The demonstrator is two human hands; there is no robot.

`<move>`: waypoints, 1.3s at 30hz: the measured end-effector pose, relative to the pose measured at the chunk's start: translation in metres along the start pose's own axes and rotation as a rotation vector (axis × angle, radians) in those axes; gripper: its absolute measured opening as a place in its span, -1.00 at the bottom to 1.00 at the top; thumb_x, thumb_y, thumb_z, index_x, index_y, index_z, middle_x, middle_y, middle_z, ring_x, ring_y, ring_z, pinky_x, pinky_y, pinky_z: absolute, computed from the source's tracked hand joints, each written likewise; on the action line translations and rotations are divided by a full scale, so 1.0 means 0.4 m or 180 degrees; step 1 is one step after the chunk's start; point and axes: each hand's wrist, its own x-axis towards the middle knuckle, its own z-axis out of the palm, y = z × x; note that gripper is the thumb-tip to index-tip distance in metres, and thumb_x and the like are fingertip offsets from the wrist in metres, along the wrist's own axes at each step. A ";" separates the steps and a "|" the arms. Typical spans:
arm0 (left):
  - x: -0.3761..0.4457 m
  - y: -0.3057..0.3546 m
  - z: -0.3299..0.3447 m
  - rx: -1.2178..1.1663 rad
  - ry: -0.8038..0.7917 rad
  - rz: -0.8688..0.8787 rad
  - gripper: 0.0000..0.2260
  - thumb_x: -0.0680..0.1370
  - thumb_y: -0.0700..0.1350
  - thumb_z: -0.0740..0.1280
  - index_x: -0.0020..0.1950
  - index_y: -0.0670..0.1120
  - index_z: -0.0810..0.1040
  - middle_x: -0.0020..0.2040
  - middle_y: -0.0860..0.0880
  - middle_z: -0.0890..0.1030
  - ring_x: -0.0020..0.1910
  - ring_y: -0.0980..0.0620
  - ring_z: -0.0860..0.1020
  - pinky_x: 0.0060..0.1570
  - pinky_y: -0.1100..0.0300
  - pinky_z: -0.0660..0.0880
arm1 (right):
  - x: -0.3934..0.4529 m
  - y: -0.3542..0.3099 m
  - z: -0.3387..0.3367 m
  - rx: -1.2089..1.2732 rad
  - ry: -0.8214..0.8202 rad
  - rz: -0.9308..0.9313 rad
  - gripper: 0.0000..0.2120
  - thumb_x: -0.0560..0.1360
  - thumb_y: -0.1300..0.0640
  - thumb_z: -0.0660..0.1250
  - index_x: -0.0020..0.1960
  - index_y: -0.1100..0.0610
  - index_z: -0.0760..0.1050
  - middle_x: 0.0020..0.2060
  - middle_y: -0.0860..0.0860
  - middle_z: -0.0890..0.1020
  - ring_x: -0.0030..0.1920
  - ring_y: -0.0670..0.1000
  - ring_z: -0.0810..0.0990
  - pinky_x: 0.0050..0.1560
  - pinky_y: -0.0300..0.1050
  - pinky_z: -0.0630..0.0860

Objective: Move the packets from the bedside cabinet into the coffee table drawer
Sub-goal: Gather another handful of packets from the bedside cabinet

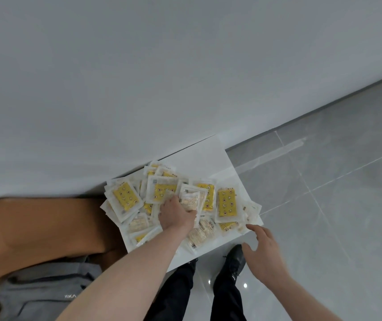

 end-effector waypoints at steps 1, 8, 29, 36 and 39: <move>0.002 -0.006 -0.004 0.0039 -0.0023 0.0027 -0.49 0.47 0.14 0.52 0.33 -0.04 0.51 0.30 -0.01 0.54 0.31 -0.09 0.48 0.28 -0.08 0.50 | 0.004 -0.003 0.000 0.0008 0.0006 -0.0011 -0.51 0.58 0.19 0.34 0.49 -0.05 0.41 0.44 -0.11 0.40 -0.10 -0.26 0.52 -0.05 -0.30 0.41; -0.035 -0.066 -0.056 -0.0623 -0.0170 0.0573 -0.61 0.57 0.02 0.46 0.37 -0.03 0.51 0.17 0.05 0.64 0.21 -0.03 0.61 0.19 -0.03 0.58 | 0.090 -0.074 0.000 0.0113 0.0172 -0.0176 -0.49 0.58 0.07 0.41 0.50 -0.01 0.41 0.46 -0.02 0.43 0.34 0.04 0.52 0.28 -0.01 0.54; -0.028 -0.182 -0.149 -0.2018 -0.0289 0.0420 -0.74 0.58 -0.04 0.49 0.25 0.07 0.60 0.10 0.14 0.71 0.12 0.20 0.65 0.19 0.09 0.61 | 0.282 -0.149 0.087 -0.0353 0.0101 0.0799 -0.42 0.39 0.03 0.57 0.29 0.06 0.38 0.03 0.00 0.59 -0.08 0.05 0.68 -0.16 0.00 0.66; 0.000 -0.128 -0.104 -0.1307 -0.0202 0.0706 -0.65 0.60 0.02 0.43 0.35 -0.04 0.53 0.21 0.03 0.53 0.23 0.03 0.54 0.24 0.02 0.56 | 0.290 -0.123 0.076 0.0012 0.0131 0.0754 -0.69 0.40 -0.01 0.61 -0.04 0.08 0.54 -0.09 0.00 0.62 -0.21 -0.02 0.62 -0.26 -0.03 0.62; 0.016 -0.103 -0.079 -0.1046 -0.0200 0.0719 -0.58 0.60 0.05 0.42 0.40 -0.09 0.52 0.32 0.01 0.43 0.31 -0.02 0.49 0.32 -0.02 0.51 | 0.273 -0.097 0.078 0.0398 0.0178 0.0724 -0.75 0.45 0.07 0.57 -0.14 0.11 0.51 -0.20 0.03 0.64 -0.24 0.03 0.60 -0.15 0.06 0.63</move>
